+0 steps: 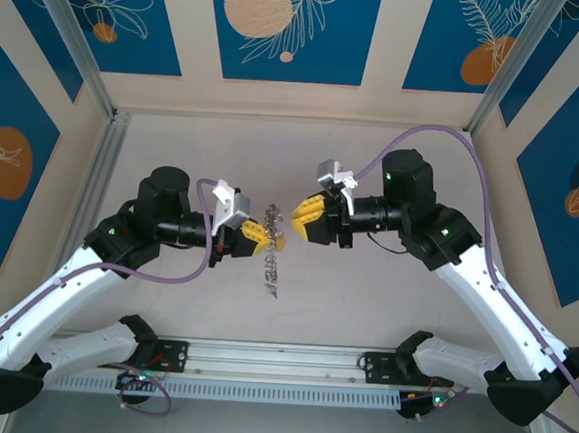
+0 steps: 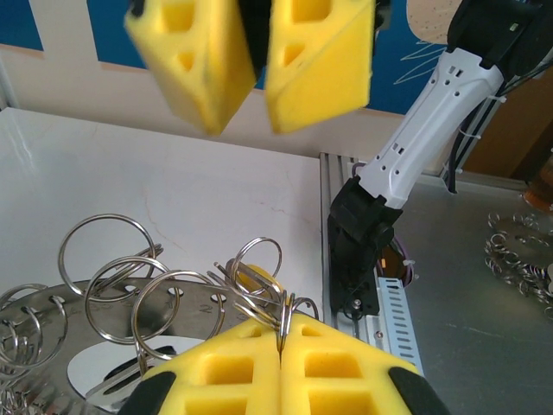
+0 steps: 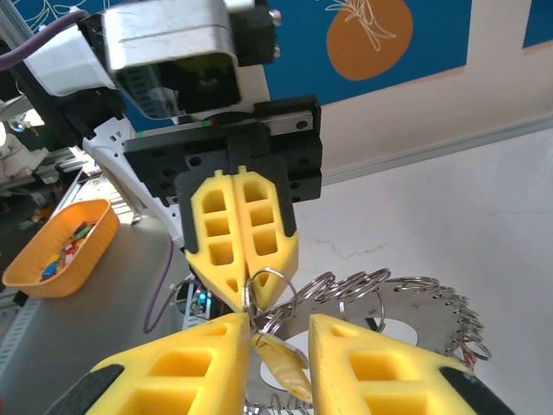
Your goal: Put the keys on the keyring
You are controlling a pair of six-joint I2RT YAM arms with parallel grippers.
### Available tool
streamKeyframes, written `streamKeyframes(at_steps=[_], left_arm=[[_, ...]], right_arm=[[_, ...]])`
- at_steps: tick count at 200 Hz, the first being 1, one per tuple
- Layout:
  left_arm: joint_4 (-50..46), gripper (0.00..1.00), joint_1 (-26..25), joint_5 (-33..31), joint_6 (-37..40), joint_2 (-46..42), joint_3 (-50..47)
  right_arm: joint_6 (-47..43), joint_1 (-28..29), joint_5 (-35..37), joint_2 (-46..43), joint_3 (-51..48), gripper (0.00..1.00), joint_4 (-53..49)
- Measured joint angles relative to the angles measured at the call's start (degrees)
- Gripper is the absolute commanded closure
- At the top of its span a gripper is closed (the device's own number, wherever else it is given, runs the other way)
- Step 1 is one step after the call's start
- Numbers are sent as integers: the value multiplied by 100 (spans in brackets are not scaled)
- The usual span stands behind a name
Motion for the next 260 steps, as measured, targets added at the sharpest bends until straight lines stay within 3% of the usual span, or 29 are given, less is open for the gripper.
streamKeyframes(at_steps=[39,94,159,220,260], left_arm=[[-48,100,0,2,22,0,2],[-46,100,0,2,26,7,4],[-44,100,0,-4,28,13,15],[-68,100,0,-28,26,15,15],[-105,100,2,-52,26,17,13]], right_arm=[[103,-11,-271,413,-4,74,-4],[155,-11,-811,439,-4,63,-74],[168,68,-734,509,-4,57,-195],[173,260,-568,765,-2,58,-164],[195,310,-531,767,-2,73,-144]])
